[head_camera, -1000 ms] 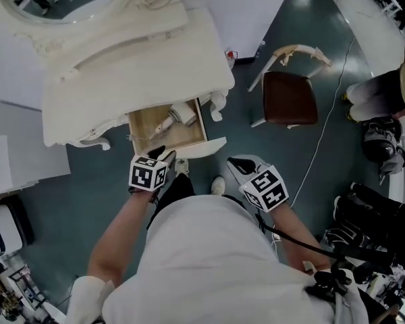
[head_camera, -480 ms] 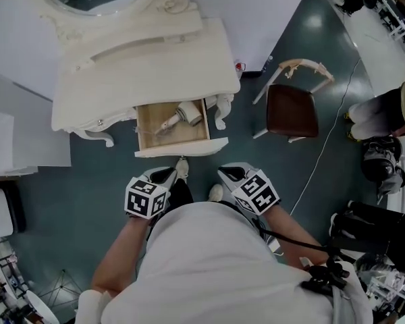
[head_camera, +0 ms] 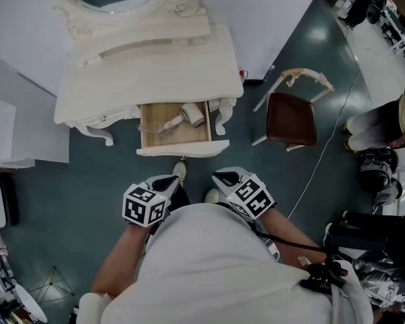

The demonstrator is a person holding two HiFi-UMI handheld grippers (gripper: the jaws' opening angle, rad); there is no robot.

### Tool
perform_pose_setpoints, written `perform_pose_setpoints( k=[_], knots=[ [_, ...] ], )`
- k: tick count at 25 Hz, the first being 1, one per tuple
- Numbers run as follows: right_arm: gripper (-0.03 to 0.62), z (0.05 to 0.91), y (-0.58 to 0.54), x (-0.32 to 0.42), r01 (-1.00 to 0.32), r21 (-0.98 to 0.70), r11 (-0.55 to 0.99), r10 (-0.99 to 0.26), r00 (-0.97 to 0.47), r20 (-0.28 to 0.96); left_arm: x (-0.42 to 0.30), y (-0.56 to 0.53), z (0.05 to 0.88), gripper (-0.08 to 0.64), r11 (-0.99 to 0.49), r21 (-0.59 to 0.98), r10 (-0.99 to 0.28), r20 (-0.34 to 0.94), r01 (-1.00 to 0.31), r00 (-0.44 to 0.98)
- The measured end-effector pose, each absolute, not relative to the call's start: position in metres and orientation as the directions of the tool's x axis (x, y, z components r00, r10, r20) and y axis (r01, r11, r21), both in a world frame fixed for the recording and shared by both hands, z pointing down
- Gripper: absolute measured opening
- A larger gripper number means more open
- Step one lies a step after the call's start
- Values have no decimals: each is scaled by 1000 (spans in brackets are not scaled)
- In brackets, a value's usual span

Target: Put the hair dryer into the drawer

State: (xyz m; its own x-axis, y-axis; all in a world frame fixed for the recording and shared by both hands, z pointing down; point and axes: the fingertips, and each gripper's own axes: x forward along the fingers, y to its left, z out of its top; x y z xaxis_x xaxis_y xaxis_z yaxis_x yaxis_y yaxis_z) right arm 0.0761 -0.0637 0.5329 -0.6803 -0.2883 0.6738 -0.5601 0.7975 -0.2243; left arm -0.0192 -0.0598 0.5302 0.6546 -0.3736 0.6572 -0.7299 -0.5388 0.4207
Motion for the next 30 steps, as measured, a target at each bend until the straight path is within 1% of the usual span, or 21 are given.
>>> perform_pose_setpoints(
  k=[5, 16, 30],
  knots=[
    [1, 535, -65, 71, -542, -222, 810, -270, -681, 681, -24, -59, 529, 3, -525, 430, -387, 649, -735, 656],
    [0, 534, -75, 47, -518, -222, 826, -253, -693, 675, -40, -60, 538, 3, -529, 403, -379, 675, -747, 633],
    [0, 533, -94, 33, -524, -221, 822, -253, -685, 683, -53, -79, 549, 3, -536, 409, -350, 688, -739, 635]
  ],
)
